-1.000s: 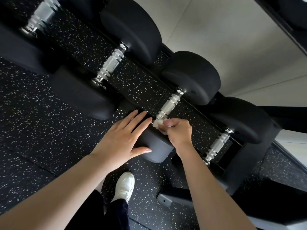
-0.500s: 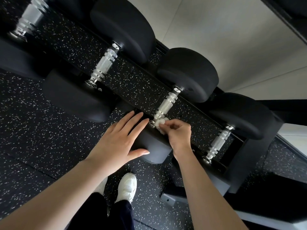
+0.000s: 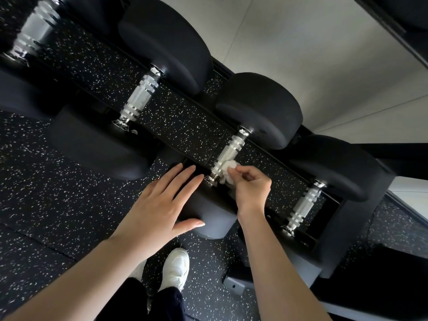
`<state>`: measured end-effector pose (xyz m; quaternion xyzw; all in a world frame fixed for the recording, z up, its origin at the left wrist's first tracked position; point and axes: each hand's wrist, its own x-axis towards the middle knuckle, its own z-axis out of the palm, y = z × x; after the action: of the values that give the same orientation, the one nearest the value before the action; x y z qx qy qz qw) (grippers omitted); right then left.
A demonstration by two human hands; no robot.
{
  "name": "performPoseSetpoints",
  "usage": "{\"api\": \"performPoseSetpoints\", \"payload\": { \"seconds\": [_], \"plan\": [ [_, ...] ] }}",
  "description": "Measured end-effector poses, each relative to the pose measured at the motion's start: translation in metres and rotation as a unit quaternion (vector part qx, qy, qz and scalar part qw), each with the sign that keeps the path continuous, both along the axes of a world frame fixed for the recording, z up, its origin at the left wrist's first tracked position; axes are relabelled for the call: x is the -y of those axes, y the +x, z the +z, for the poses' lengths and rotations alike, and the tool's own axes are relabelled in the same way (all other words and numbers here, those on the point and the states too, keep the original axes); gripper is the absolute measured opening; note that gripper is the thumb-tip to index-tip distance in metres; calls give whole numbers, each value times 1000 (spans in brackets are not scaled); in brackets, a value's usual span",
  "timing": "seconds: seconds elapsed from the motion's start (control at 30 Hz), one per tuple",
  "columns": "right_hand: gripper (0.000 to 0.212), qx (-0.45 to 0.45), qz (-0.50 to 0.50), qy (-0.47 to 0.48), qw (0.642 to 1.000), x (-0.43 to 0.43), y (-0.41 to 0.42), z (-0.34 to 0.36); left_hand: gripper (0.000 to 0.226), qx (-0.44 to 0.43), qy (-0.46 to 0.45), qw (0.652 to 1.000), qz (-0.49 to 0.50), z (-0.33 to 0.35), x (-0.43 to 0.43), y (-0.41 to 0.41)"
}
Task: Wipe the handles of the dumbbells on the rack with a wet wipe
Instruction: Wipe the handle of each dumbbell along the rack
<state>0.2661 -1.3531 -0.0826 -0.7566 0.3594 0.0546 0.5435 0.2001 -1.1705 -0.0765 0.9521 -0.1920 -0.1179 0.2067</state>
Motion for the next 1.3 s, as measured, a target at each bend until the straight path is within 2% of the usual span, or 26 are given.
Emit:
{"api": "performPoseSetpoints", "payload": {
  "seconds": [0.27, 0.47, 0.6, 0.8, 0.97, 1.13, 1.3],
  "plan": [
    [21, 66, -59, -25, 996, 4, 37, 4, 76, -5, 7, 1000, -3, 1, 0, 0],
    [19, 92, -136, 69, 984, 1, 47, 3, 77, -6, 15, 1000, -7, 2, 0, 1],
    [15, 88, -109, 121, 983, 3, 41, 0, 77, -3, 22, 1000, -8, 3, 1, 2],
    [18, 104, -114, 136, 979, 8, 46, -1, 76, -5, 19, 1000, -10, 5, 1, 3],
    [18, 133, -135, 233, 954, 10, 50, -12, 76, -2, 17, 1000, -12, 3, 1, 2],
    [20, 131, -105, 328, 930, 16, 49, -24, 76, 2, 16, 1000, -9, 0, 0, 2],
    [22, 107, -50, 347, 930, 25, 45, -30, 76, 3, 18, 1000, -9, 0, 1, 1]
  ]
}}
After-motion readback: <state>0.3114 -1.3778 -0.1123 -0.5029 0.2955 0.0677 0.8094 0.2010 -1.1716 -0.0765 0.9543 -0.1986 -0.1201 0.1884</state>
